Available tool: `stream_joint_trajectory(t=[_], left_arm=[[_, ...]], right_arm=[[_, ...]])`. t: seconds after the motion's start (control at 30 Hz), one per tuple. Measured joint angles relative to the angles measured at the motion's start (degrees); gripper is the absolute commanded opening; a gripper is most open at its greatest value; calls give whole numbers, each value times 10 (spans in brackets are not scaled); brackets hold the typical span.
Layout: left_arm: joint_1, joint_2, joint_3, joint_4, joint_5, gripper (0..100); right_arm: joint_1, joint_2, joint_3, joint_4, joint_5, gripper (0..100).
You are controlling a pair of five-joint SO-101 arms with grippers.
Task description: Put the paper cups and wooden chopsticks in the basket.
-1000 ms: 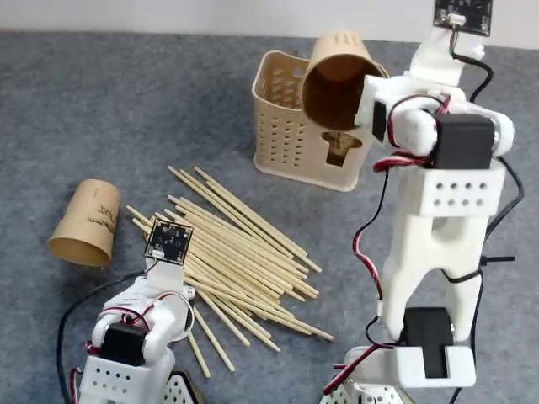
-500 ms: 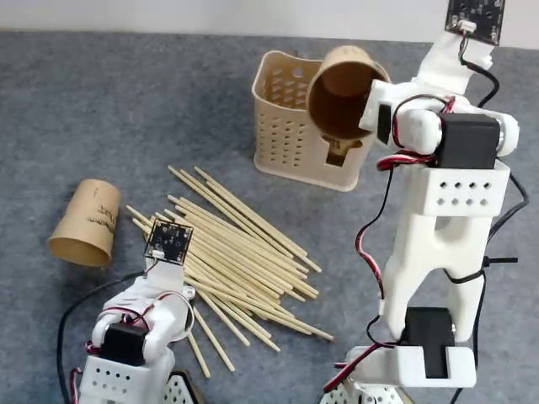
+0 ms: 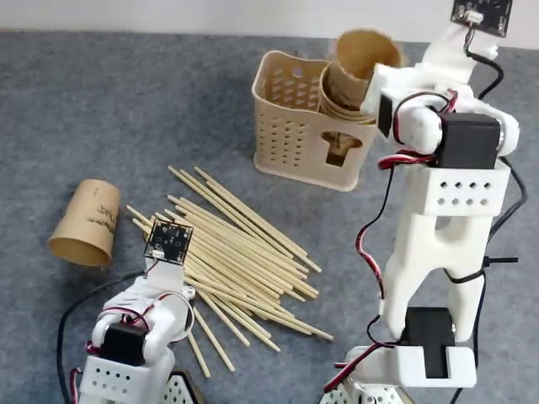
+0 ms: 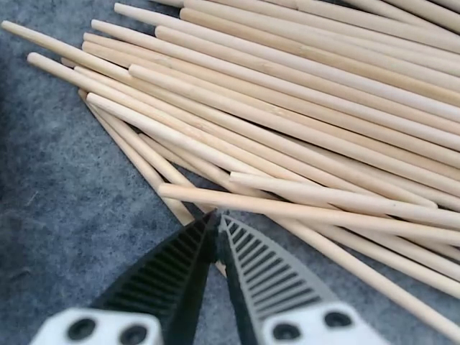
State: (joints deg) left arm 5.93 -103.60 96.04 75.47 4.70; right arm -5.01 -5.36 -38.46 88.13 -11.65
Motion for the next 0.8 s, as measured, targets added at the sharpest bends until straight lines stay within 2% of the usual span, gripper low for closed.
stream_joint_trajectory(t=[0.3,0.47,0.8], left_arm=[[0,0,0,0,0,6],[0,0,0,0,0,6],[0,0,0,0,0,6]], right_arm=[[-14,19,0,-23,0,172],[-34,35,0,11,0,0],[-56,123,-2,24,34,6]])
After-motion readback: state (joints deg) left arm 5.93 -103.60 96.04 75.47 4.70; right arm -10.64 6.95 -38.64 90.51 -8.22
